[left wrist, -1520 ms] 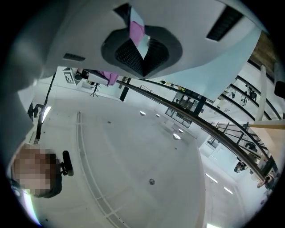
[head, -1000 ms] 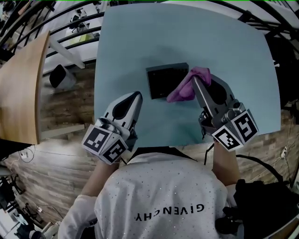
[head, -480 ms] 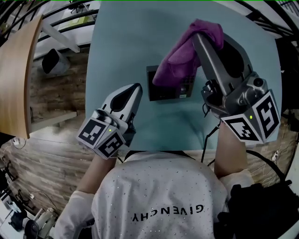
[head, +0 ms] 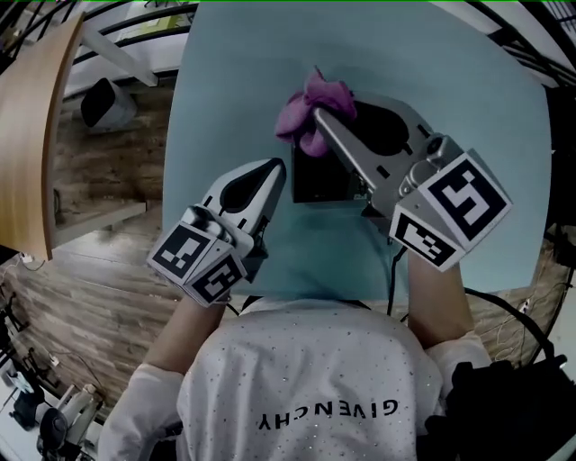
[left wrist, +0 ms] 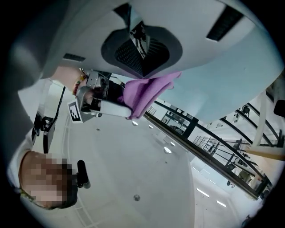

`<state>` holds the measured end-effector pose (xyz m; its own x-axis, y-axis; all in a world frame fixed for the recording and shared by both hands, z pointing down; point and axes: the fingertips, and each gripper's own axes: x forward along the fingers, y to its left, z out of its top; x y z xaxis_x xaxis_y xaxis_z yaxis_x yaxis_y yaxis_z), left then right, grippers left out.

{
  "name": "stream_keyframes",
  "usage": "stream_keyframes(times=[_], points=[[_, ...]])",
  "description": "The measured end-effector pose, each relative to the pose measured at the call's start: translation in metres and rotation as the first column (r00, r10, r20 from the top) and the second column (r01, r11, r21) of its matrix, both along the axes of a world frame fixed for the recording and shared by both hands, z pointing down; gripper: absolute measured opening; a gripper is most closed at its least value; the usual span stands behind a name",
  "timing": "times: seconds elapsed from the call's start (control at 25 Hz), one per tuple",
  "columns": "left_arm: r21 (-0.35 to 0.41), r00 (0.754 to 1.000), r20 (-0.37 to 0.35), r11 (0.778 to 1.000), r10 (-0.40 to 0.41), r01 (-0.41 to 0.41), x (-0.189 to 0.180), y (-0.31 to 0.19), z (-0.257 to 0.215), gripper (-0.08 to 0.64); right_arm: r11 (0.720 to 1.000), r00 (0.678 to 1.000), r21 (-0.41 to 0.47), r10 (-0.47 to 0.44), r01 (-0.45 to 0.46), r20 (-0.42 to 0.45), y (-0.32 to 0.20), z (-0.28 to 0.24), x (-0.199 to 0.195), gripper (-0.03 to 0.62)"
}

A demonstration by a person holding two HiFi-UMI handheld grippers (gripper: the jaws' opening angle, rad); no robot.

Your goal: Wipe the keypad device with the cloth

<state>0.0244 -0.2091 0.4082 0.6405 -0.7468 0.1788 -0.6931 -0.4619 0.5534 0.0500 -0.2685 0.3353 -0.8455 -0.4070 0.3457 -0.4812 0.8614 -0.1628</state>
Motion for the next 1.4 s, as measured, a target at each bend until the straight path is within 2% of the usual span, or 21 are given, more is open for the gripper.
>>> stream_keyframes(times=[0.16, 0.32, 0.68, 0.88, 1.16, 1.4], points=[[-0.028, 1.000, 0.007, 0.999, -0.021, 0.022, -0.011, -0.008, 0.030, 0.000, 0.996, 0.978, 0.014, -0.081, 0.085, -0.194, 0.013, 0.061, -0.026, 0.041], [-0.045, 0.999, -0.002, 0.998, -0.038, 0.038, -0.013, -0.003, 0.031, 0.000, 0.991, 0.942, -0.010, -0.130, 0.133, -0.309, 0.027, 0.081, -0.033, 0.041], [-0.056, 0.998, -0.034, 0.997, -0.048, 0.046, -0.025, -0.016, 0.034, 0.002, 0.994, 0.939, -0.088, -0.089, 0.063, -0.333, 0.015, 0.095, -0.030, 0.044], [-0.051, 0.999, -0.033, 0.998, -0.036, 0.035, -0.023, -0.017, 0.036, 0.002, 0.997, 0.918, -0.075, -0.014, -0.017, -0.397, 0.007, 0.103, -0.001, 0.044], [-0.044, 1.000, -0.020, 0.999, -0.007, 0.006, -0.013, -0.018, 0.037, 0.002, 0.988, 0.895, -0.042, 0.115, -0.147, -0.431, -0.013, 0.103, 0.043, 0.044], [-0.053, 0.998, -0.040, 0.997, -0.050, 0.048, -0.019, -0.024, 0.036, 0.000, 0.970, 0.868, -0.029, 0.201, -0.240, -0.454, -0.026, 0.106, 0.078, 0.044]])
